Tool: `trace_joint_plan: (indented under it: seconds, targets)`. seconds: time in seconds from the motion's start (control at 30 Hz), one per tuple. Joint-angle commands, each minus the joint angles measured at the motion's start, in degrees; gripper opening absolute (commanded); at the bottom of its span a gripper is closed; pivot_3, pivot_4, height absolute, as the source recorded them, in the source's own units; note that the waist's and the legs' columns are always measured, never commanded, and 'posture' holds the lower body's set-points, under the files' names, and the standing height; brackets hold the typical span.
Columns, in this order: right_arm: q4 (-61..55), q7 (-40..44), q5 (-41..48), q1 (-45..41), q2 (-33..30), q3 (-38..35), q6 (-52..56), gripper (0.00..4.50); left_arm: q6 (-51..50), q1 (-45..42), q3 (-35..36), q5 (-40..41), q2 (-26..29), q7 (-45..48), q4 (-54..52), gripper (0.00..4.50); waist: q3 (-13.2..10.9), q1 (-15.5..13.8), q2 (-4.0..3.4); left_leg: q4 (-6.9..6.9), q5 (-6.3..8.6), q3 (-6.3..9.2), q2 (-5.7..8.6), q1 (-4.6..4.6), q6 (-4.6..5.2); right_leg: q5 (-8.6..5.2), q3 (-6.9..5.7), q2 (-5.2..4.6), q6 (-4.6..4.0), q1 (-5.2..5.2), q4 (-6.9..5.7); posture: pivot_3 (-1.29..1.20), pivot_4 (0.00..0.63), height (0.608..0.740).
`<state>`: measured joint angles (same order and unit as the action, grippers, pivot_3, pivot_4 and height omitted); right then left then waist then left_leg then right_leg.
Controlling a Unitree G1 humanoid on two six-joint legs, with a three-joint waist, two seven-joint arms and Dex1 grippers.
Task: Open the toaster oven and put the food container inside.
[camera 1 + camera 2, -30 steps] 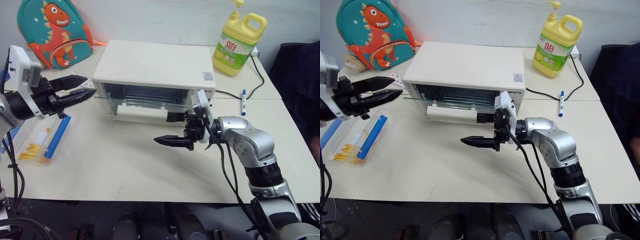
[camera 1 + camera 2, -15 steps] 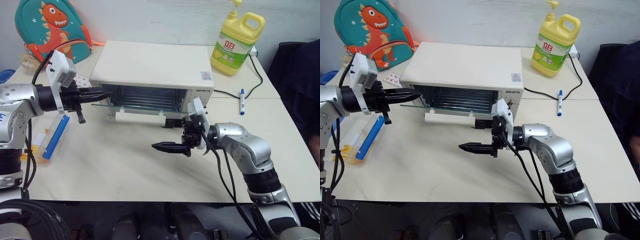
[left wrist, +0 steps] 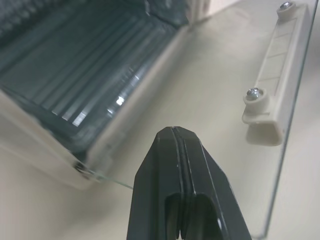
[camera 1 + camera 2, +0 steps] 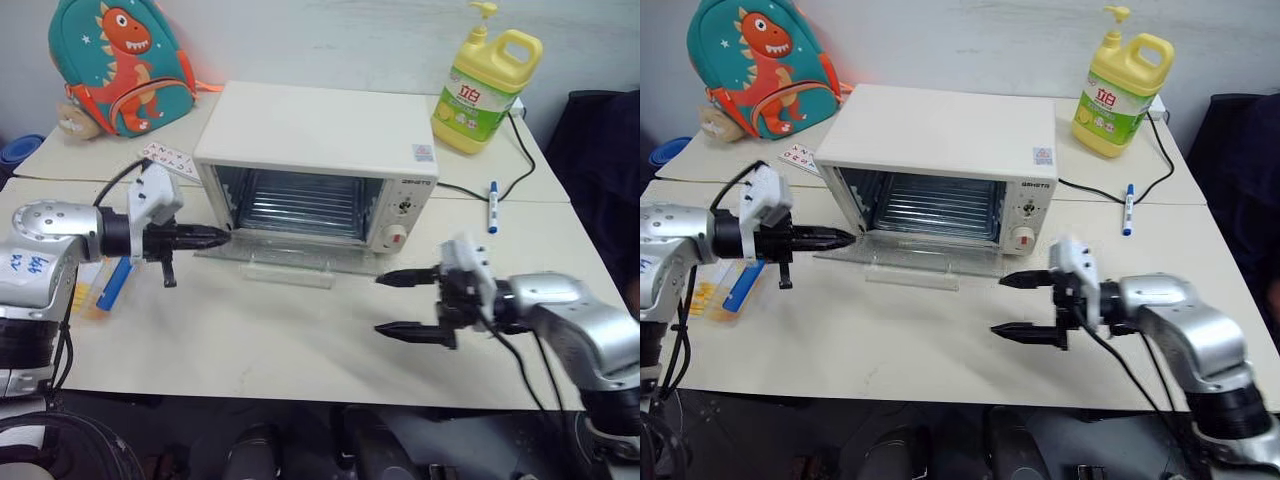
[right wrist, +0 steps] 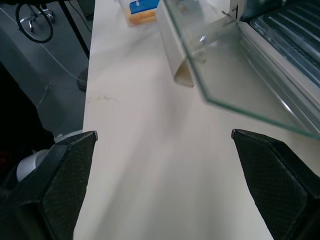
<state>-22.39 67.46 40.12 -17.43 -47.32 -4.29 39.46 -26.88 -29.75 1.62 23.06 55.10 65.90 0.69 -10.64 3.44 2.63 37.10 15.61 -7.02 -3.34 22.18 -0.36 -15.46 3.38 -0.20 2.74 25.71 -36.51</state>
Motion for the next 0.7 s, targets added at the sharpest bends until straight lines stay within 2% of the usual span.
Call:
trace_joint_plan:
  seconds: [0.03, 0.1, 0.2, 0.4, 0.5, 0.6, 0.7]
  targets:
    - [-2.9, 1.91, 7.37, -0.72, -3.12, -6.63, 2.88, 4.5, 1.28, 4.67, 1.89, -1.03, 1.34, -0.39, -4.32, 0.01, 0.0, 0.03, 0.0, -0.01, 0.0, 0.02, -0.01, -0.03, 0.0, -0.01, -0.01, 0.0, -0.02, -0.02, -0.01, 0.0, 0.15, 0.74]
    - [-2.68, 1.73, 10.76, -2.25, -4.16, -8.78, 4.42, 4.5, 1.54, 8.69, 2.81, -1.49, 1.78, -0.92, -6.53, 0.01, 0.0, 0.04, 0.0, -0.01, 0.01, 0.05, -0.04, -0.03, -0.01, -0.03, -0.02, 0.01, -0.06, -0.03, -0.01, 0.0, 0.15, 0.74]
    - [0.37, 0.15, 14.72, -9.24, -3.81, -9.67, 6.51, 4.5, 0.91, 19.87, 6.7, -2.73, 1.65, -4.78, -12.32, 0.01, -0.03, 1.0, -0.04, -0.02, 0.02, 0.04, -0.08, -0.03, -0.03, -0.04, 0.0, 0.0, -0.08, -0.03, 0.0, 0.0, 0.15, 0.74]
    - [2.92, 0.57, 14.33, -16.77, -0.53, -3.26, 6.95, 4.5, -3.38, 31.14, 13.88, -3.15, -3.04, -15.5, -20.18, 0.01, 0.0, 0.92, 0.0, -0.04, 0.03, 0.22, -0.1, -0.08, -0.03, -0.28, -0.13, -0.08, -0.49, -0.13, 0.06, 0.0, 0.15, 0.74]
    - [4.73, 2.59, 12.59, -19.43, 1.1, 0.5, 5.85, 4.5, -7.96, 37.01, 21.14, -0.51, -6.69, -20.23, -26.22, 0.01, 0.0, 1.16, -0.01, -0.05, 0.04, 0.19, -0.09, -0.04, -0.02, -0.26, -0.12, -0.12, -0.47, -0.14, 0.14, 0.0, 0.15, 0.74]
    - [7.85, 5.03, 10.74, -22.54, 2.94, 3.71, 4.66, 4.5, -14.45, 45.91, 33.05, 6.78, -12.19, -22.27, -35.18, 0.62, 0.0, 1.78, 0.0, -0.07, 0.11, 0.12, -0.13, -0.02, 0.03, -0.14, -0.1, -0.11, -0.24, -0.13, 0.21, 0.0, 0.15, 0.74]
    - [11.55, 7.88, 8.74, -25.6, 4.82, 6.48, 3.55, 4.5, -18.58, 53.79, 44.59, 12.85, -18.99, -25.59, -41.08, 1.53, 0.0, 1.49, 0.0, -0.07, 0.15, 0.16, -0.15, -0.01, 0.01, -0.11, -0.18, -0.09, -0.19, -0.12, 0.24, 0.0, 0.15, 0.74]
